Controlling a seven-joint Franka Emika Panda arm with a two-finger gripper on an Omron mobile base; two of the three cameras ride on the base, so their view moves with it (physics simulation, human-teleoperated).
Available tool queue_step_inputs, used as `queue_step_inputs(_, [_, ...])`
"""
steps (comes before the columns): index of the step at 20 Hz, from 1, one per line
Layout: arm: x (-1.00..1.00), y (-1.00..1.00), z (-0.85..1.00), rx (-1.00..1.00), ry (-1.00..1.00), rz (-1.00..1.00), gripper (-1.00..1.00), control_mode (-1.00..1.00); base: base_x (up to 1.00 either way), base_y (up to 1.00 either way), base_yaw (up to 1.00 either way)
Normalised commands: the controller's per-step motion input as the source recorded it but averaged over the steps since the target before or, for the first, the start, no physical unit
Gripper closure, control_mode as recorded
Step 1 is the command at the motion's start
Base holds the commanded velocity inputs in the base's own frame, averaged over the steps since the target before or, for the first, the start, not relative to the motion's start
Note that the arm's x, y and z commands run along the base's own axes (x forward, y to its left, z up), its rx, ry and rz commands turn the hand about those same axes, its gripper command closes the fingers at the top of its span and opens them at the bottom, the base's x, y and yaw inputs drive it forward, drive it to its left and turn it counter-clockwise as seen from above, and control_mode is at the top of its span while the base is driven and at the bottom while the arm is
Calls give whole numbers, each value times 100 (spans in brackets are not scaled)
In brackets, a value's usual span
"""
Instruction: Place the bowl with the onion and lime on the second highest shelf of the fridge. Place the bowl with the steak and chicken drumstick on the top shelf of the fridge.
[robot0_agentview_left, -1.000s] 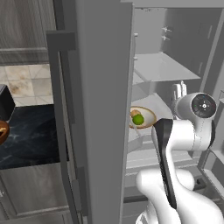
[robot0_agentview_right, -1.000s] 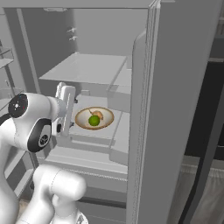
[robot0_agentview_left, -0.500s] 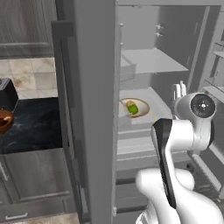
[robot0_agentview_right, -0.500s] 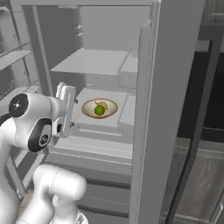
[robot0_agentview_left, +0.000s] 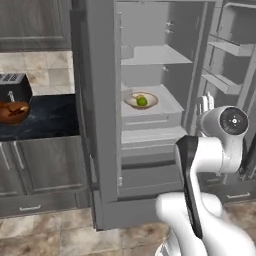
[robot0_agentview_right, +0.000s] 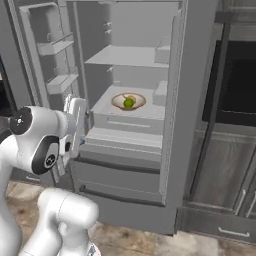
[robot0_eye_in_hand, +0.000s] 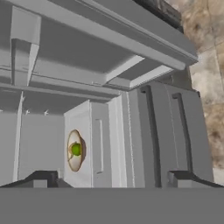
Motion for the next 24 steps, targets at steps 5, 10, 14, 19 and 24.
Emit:
queue_step_inputs(5, [0, 0, 0, 0, 0, 0, -100, 100, -28, 86, 7])
queue_step_inputs(10, [0, 0, 0, 0, 0, 0, -100, 100, -1, 100, 2])
queue_step_inputs(14, [0, 0, 0, 0, 0, 0, -100, 100, 0, 100, 5])
queue_step_inputs(19, [0, 0, 0, 0, 0, 0, -100, 100, 35, 100, 9])
queue_step_inputs(24, [0, 0, 0, 0, 0, 0, -100, 100, 100, 86, 5])
